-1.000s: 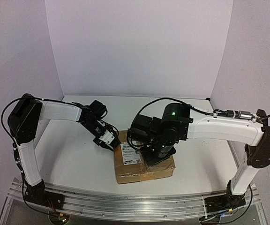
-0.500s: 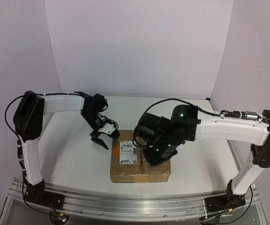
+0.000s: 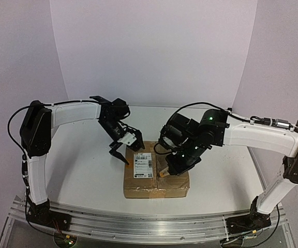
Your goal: Unpack the express box
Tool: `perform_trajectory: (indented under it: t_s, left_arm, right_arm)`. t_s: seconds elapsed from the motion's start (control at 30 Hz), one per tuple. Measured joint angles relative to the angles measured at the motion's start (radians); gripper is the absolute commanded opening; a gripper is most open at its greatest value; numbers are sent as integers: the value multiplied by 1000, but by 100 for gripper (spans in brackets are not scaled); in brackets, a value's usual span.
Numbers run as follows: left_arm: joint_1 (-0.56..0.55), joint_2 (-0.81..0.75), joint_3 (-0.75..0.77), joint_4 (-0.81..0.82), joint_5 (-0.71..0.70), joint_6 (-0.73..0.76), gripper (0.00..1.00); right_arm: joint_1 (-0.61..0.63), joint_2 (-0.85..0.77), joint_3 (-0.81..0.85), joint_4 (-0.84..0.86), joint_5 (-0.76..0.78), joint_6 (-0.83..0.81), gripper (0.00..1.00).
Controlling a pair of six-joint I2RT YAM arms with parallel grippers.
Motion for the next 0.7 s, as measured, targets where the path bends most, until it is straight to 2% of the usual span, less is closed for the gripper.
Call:
perform_trajectory:
  t_s: [0.1,0.33,0.53,0.7]
  left_arm:
    - [-44,13,-51,48,-44,70,100]
    - [-43,-37,-148,113,-31,167,100]
    - [-50,-102,-248,216,-54,156,94]
    - [-53,-138,-312,281,-74,113,91]
  right_arm:
    - [-30,13,11,2,-4,-18,0]
    - [-73,86,106,-30,-35,-29,0]
    - [-132,164,229,-96,-104,24,0]
    - [-137,189,269,-130,-118,109,0]
